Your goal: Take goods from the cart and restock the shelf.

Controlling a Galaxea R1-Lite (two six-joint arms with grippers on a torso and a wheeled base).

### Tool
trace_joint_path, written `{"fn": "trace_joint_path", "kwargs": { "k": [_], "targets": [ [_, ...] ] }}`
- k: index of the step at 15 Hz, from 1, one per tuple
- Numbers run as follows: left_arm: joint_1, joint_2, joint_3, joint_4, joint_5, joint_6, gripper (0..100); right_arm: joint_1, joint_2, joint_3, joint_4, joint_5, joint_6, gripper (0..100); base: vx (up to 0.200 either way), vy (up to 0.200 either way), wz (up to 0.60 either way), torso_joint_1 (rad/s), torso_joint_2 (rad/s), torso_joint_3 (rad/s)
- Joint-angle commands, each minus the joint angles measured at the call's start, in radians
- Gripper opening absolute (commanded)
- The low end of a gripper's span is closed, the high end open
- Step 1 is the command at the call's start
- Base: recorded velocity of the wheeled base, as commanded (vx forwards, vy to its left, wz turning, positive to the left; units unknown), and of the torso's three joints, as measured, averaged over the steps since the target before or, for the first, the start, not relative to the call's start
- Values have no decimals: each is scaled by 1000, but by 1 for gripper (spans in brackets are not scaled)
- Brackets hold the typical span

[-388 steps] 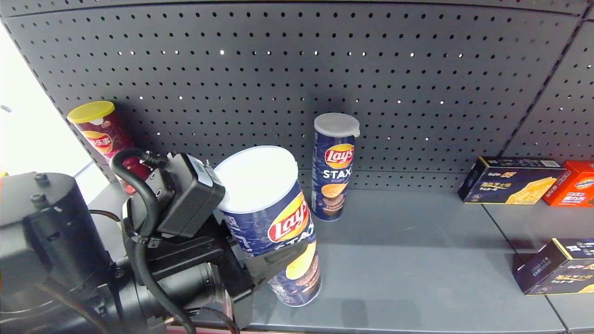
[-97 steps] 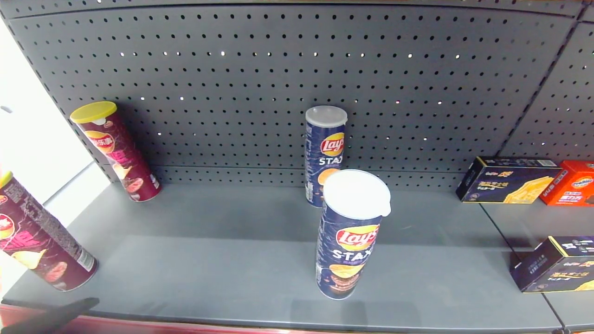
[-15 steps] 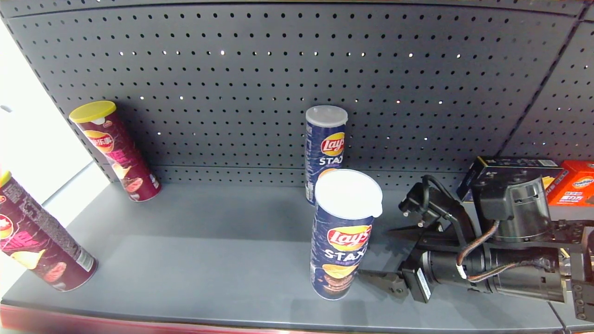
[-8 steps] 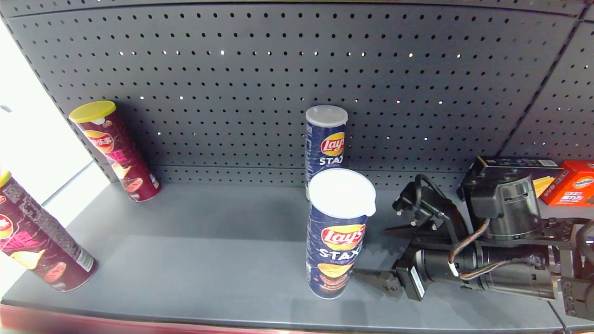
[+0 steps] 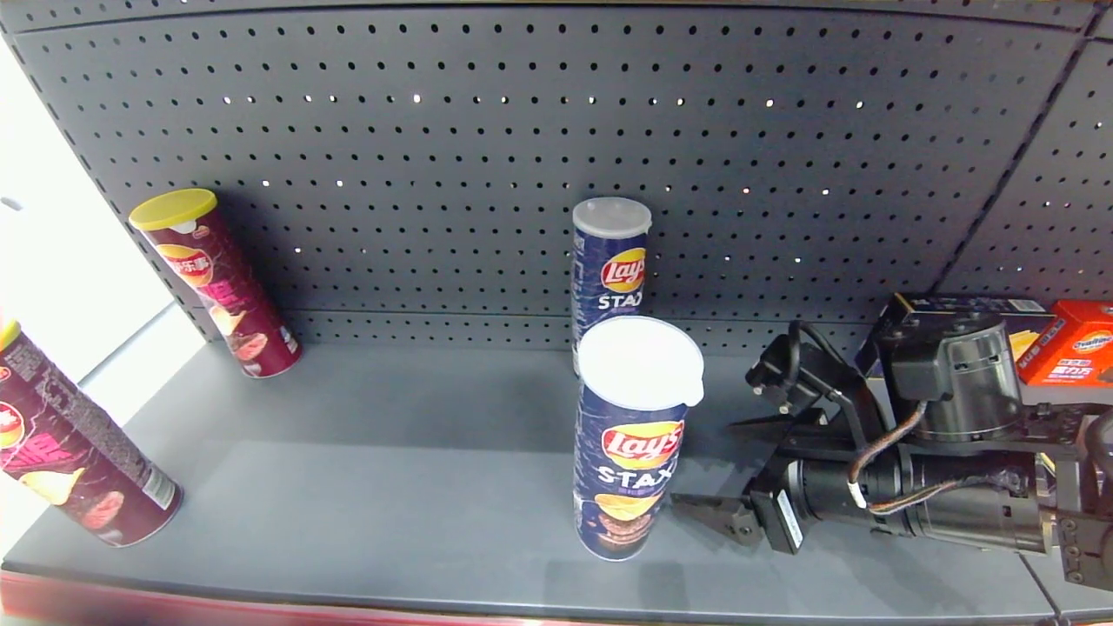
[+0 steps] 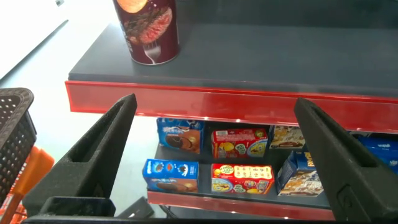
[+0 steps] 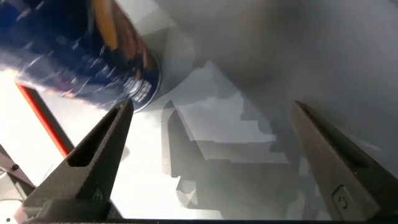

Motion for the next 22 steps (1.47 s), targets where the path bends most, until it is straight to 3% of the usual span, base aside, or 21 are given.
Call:
{"fn": "trace_joint_path", "kwargs": {
  "k": [1,11,14,18,22],
  "targets": [
    [2,2,0,0,0,0,100,4,8,-14,-1,0,0,100,0,0,0,0,0,0],
    [0,2,0,0,0,0,100,11,17,-12,-1,0,0,100,0,0,0,0,0,0],
    [2,2,0,0,-1,0,100,-42,-36,-8,-2,0,4,100,0,0,0,0,0,0],
    [0,2,0,0,-1,0,100,-269,-291,9,-54,3,4,100,0,0,0,0,0,0],
    [0,2,0,1,-17,0,100,-536,-687,255,-47,13,3,100,0,0,0,0,0,0]
  ]
}}
